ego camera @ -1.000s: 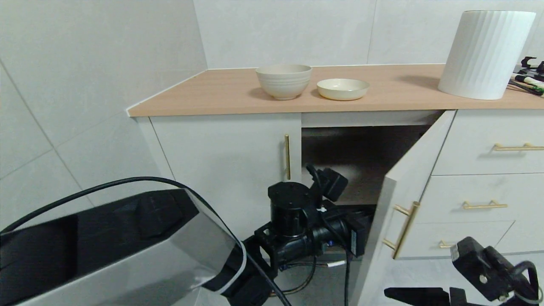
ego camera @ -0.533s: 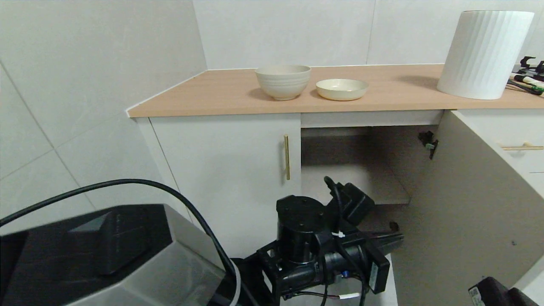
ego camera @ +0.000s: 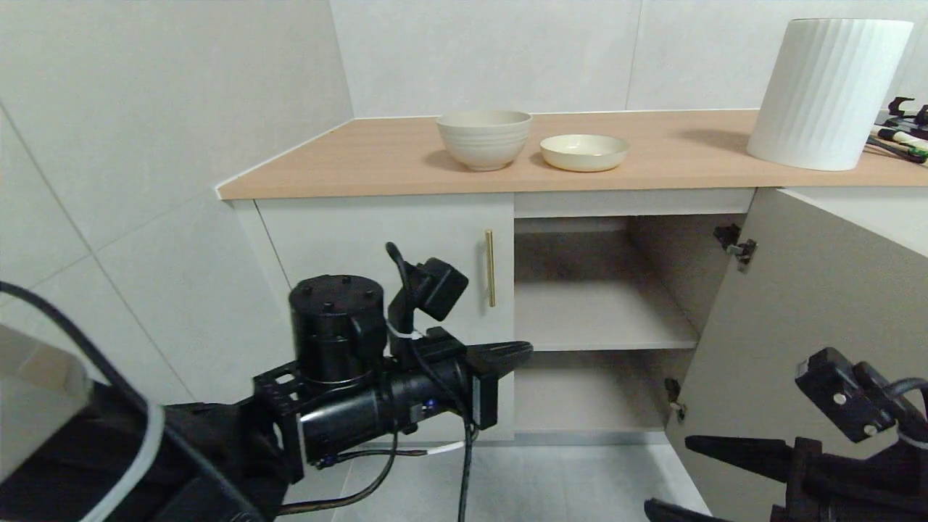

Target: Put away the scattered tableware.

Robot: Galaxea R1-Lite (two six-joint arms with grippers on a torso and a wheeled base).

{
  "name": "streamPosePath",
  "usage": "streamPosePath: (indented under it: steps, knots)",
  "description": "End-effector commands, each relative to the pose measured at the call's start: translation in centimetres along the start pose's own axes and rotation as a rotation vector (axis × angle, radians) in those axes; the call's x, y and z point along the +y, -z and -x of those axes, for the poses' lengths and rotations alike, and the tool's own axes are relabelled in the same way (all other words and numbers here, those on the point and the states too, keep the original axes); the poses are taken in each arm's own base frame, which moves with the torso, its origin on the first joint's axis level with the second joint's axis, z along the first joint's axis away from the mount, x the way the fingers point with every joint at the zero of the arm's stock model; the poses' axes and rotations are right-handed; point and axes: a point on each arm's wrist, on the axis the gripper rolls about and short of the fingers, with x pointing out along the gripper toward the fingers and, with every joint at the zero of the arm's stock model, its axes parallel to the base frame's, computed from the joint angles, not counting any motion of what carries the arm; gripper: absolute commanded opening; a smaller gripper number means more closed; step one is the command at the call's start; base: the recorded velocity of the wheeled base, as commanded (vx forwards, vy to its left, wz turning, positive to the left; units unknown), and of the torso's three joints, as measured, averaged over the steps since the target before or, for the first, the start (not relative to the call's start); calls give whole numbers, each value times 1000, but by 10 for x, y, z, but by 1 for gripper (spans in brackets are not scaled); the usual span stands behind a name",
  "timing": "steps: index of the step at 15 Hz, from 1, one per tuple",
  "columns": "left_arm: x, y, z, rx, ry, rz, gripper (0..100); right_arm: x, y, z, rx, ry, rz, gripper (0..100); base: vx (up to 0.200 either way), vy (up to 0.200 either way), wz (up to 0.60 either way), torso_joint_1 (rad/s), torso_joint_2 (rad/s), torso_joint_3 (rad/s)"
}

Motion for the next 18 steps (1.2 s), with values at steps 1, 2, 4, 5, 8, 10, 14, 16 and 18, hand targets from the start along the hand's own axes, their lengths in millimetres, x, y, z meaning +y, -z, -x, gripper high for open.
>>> streamPosePath:
  steps: [1,2,4,5,8,10,14,16,18]
  knots:
    - [4,-25,69,-58,-101,10,0,-4,-21,-7,-58,71,-9,100,0,0,0,0,0,0]
    - [6,-32,87,-64,-141,19,0,-3,-31,-12,-76,69,-5,100,0,0,0,0,0,0]
    - [-1,-49,117,-87,-181,22,0,-5,-49,-33,-72,88,-8,100,0,0,0,0,0,0]
    - [-2,-53,127,-81,-204,31,0,-8,-58,-44,-71,104,-11,100,0,0,0,0,0,0]
    - [4,-54,146,-58,-284,48,100,-22,-88,-71,-85,154,-29,100,0,0,0,0,0,0]
    - [9,-54,151,-67,-313,61,100,-28,-90,-73,-79,170,-45,100,0,0,0,0,0,0]
    - [25,-53,140,-39,-335,84,100,-36,-85,-80,-53,210,-53,100,0,0,0,0,0,0]
    - [27,-53,138,-33,-339,87,100,-34,-87,-75,-53,210,-53,100,0,0,0,0,0,0]
    - [29,-52,135,-27,-341,87,100,-31,-91,-66,-51,210,-53,100,0,0,0,0,0,0]
